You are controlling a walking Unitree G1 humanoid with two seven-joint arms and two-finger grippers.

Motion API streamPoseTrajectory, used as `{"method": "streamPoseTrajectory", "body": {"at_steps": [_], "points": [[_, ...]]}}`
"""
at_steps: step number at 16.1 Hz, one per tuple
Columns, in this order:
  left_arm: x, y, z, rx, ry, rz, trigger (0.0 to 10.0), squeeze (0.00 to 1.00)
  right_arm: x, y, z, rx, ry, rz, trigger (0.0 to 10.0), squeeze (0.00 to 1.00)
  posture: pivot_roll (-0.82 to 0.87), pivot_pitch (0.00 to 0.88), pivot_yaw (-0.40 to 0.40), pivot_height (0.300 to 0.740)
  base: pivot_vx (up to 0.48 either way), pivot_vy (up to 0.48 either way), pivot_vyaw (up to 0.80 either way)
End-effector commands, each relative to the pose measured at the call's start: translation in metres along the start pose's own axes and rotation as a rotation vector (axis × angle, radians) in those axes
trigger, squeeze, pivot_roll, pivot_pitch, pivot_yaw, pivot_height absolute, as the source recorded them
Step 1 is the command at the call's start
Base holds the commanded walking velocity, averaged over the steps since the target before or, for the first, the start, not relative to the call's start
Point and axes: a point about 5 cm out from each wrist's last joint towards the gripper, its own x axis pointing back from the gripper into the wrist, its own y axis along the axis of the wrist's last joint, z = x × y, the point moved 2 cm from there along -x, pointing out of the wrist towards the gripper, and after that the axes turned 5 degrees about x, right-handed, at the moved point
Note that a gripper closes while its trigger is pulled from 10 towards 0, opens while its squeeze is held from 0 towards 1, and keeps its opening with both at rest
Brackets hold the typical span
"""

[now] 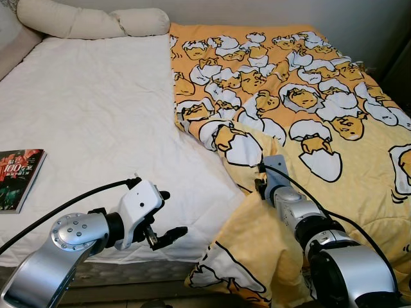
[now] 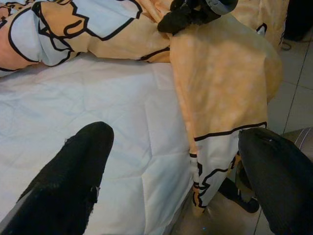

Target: Clean up the room

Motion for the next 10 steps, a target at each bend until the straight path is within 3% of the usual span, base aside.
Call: {"method": "streamPoseTrajectory", "body": {"at_steps": [1, 10], "points": [[0.000, 0.004, 0.000, -0.013, 0.002, -0.009, 10.0, 0.00, 0.000, 0.005, -0.003, -0.029, -0.003, -0.008, 0.0, 0.00, 0.05, 0.000, -0.009, 0.740, 0.000, 0.000, 0.00], [-0.002, 0.006, 0.003, -0.016, 0.002, -0.013, 10.0, 0.00, 0.000, -0.003, -0.013, -0.094, 0.015, -0.022, 0.0, 0.00, 0.04, 0.000, -0.002, 0.740, 0.000, 0.000, 0.00]]}}
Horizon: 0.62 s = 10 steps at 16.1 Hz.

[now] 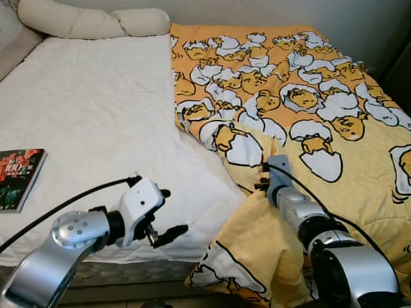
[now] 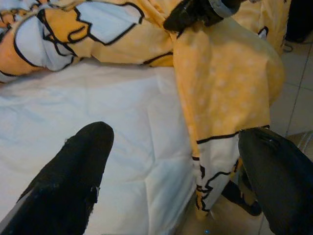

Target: Clean up the room

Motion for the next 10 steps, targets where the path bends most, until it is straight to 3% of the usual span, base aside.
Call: {"method": "streamPoseTrajectory", "body": {"at_steps": [1, 6, 9, 10], "points": [[-0.001, 0.000, 0.001, -0.001, 0.000, 0.000, 10.0, 0.00, 0.001, -0.003, -0.008, -0.037, 0.001, -0.006, 0.0, 0.00, 0.04, 0.000, 0.000, 0.740, 0.000, 0.000, 0.00], [-0.001, 0.000, 0.002, 0.000, -0.003, 0.001, 10.0, 0.00, 0.003, -0.009, -0.013, -0.089, 0.067, -0.024, 0.0, 0.00, 0.03, 0.000, 0.003, 0.740, 0.000, 0.000, 0.00], [-0.001, 0.000, 0.002, 0.002, 0.000, 0.000, 10.0, 0.00, 0.010, 0.006, 0.001, -0.196, 0.323, -0.156, 0.0, 0.00, 0.03, 0.000, 0.002, 0.740, 0.000, 0.000, 0.00], [-0.001, 0.000, 0.002, 0.002, 0.000, 0.000, 10.0, 0.00, 0.021, 0.012, 0.013, -0.181, 0.529, -0.222, 0.0, 0.00, 0.03, 0.000, 0.003, 0.740, 0.000, 0.000, 0.00]]}}
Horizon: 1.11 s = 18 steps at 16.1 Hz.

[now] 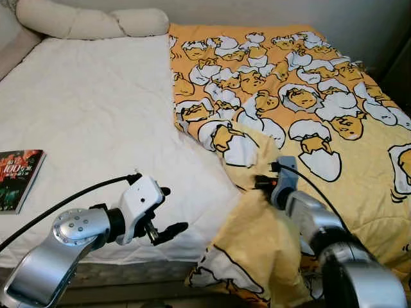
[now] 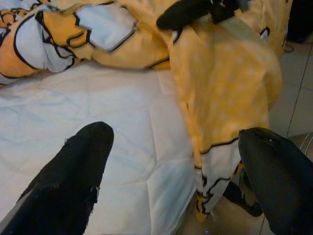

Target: Clean up the room

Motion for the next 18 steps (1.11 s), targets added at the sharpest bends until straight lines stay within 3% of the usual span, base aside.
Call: {"method": "streamPoseTrajectory", "body": {"at_steps": [1, 2, 3, 5, 7, 9, 13, 14, 15, 16, 17, 18], "points": [[0.000, 0.001, 0.000, -0.005, -0.003, -0.002, 10.0, 0.00, 0.005, 0.006, 0.021, 0.038, 0.231, -0.013, 0.0, 0.00, 0.03, 0.000, 0.004, 0.740, 0.000, 0.000, 0.00], [-0.001, 0.001, 0.001, -0.005, -0.004, -0.003, 10.0, 0.00, 0.019, -0.002, 0.037, 0.067, 0.405, 0.022, 0.0, 0.00, 0.03, 0.000, 0.004, 0.740, 0.000, 0.000, 0.00], [-0.001, 0.001, 0.001, -0.005, -0.004, -0.004, 10.0, 0.00, 0.025, -0.006, 0.044, 0.079, 0.472, 0.046, 0.0, 0.00, 0.03, 0.000, 0.005, 0.740, 0.000, 0.000, 0.00], [-0.002, 0.002, 0.001, -0.006, -0.005, -0.005, 10.0, 0.00, 0.061, -0.027, 0.071, 0.113, 0.750, 0.159, 0.0, 0.00, 0.03, 0.000, 0.004, 0.740, 0.000, 0.000, 0.00], [-0.001, 0.001, 0.000, -0.005, -0.007, -0.002, 10.0, 0.00, 0.079, -0.040, 0.083, 0.137, 0.869, 0.237, 0.0, 0.00, 0.03, 0.000, 0.006, 0.740, 0.000, 0.000, 0.00], [0.001, 0.001, -0.001, -0.005, -0.011, 0.002, 10.0, 0.00, 0.086, -0.046, 0.089, 0.153, 0.899, 0.268, 0.0, 0.00, 0.03, 0.000, 0.008, 0.740, 0.000, 0.000, 0.00], [0.004, -0.001, 0.000, -0.008, -0.017, 0.016, 10.0, 0.00, 0.085, -0.041, 0.104, 0.033, 0.898, 0.158, 0.0, 0.00, 0.04, 0.000, 0.019, 0.740, 0.000, 0.000, 0.00], [0.005, -0.001, 0.000, -0.011, -0.019, 0.020, 10.0, 0.00, 0.081, -0.045, 0.106, 0.026, 0.891, 0.154, 0.6, 0.00, 0.04, 0.000, 0.022, 0.740, 0.000, 0.000, 0.00], [0.005, -0.001, 0.000, -0.012, -0.020, 0.023, 10.0, 0.00, 0.076, -0.053, 0.104, 0.024, 0.882, 0.162, 3.2, 0.00, 0.04, 0.000, 0.024, 0.740, 0.000, 0.000, 0.00], [0.006, -0.001, 0.000, -0.014, -0.022, 0.024, 10.0, 0.00, 0.071, -0.062, 0.098, 0.015, 0.864, 0.180, 10.0, 0.00, 0.04, 0.000, 0.026, 0.740, 0.000, 0.000, 0.00], [0.006, -0.001, 0.001, -0.014, -0.023, 0.026, 10.0, 0.00, 0.069, -0.068, 0.095, -0.002, 0.856, 0.197, 10.0, 0.00, 0.04, 0.000, 0.026, 0.740, 0.000, 0.000, 0.00], [0.006, -0.002, 0.000, -0.015, -0.024, 0.027, 10.0, 0.00, 0.068, -0.070, 0.092, -0.002, 0.840, 0.204, 10.0, 1.00, 0.04, 0.000, 0.026, 0.740, 0.000, 0.000, 0.00]]}}
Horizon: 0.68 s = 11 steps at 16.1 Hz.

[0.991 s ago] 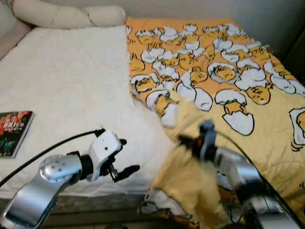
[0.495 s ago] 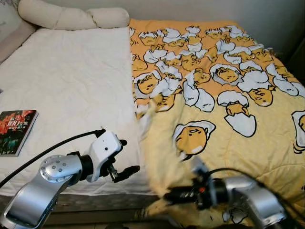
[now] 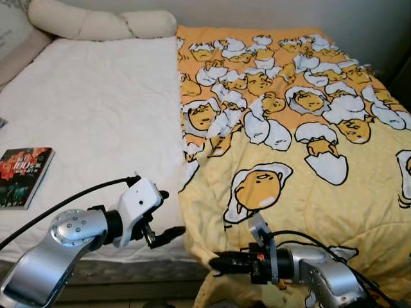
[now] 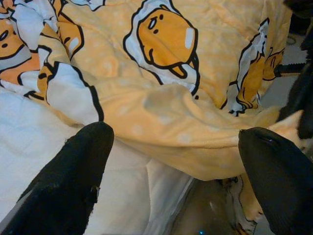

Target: Clean up the room

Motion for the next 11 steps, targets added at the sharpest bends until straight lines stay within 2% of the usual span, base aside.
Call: {"method": "streamPoseTrajectory", "body": {"at_steps": [1, 4, 7, 8, 11], "points": [[0.003, 0.003, 0.000, -0.015, -0.002, -0.004, 10.0, 0.00, 0.005, -0.001, -0.009, 0.018, -0.034, 0.005, 10.0, 1.00, 0.04, 0.000, 0.026, 0.740, 0.000, 0.000, 0.00], [0.002, 0.003, -0.001, -0.015, -0.006, -0.003, 10.0, 0.00, 0.015, -0.010, -0.025, -0.003, -0.100, -0.018, 10.0, 1.00, 0.04, 0.000, 0.023, 0.740, 0.000, 0.000, 0.00], [0.000, 0.003, -0.001, -0.012, -0.006, -0.006, 10.0, 0.00, 0.021, -0.021, -0.030, -0.034, -0.084, -0.025, 10.0, 1.00, 0.04, 0.000, 0.018, 0.740, 0.000, 0.000, 0.00], [-0.001, 0.003, -0.001, -0.007, 0.001, -0.011, 10.0, 0.00, 0.025, -0.024, -0.036, -0.016, -0.140, -0.029, 10.0, 1.00, 0.03, 0.000, 0.012, 0.740, 0.000, 0.000, 0.00], [-0.009, 0.003, 0.008, 0.043, 0.085, -0.059, 10.0, 0.00, 0.041, -0.020, -0.063, 0.029, -0.478, -0.078, 10.0, 1.00, 0.01, 0.000, 0.013, 0.740, 0.000, 0.000, 0.00]]}}
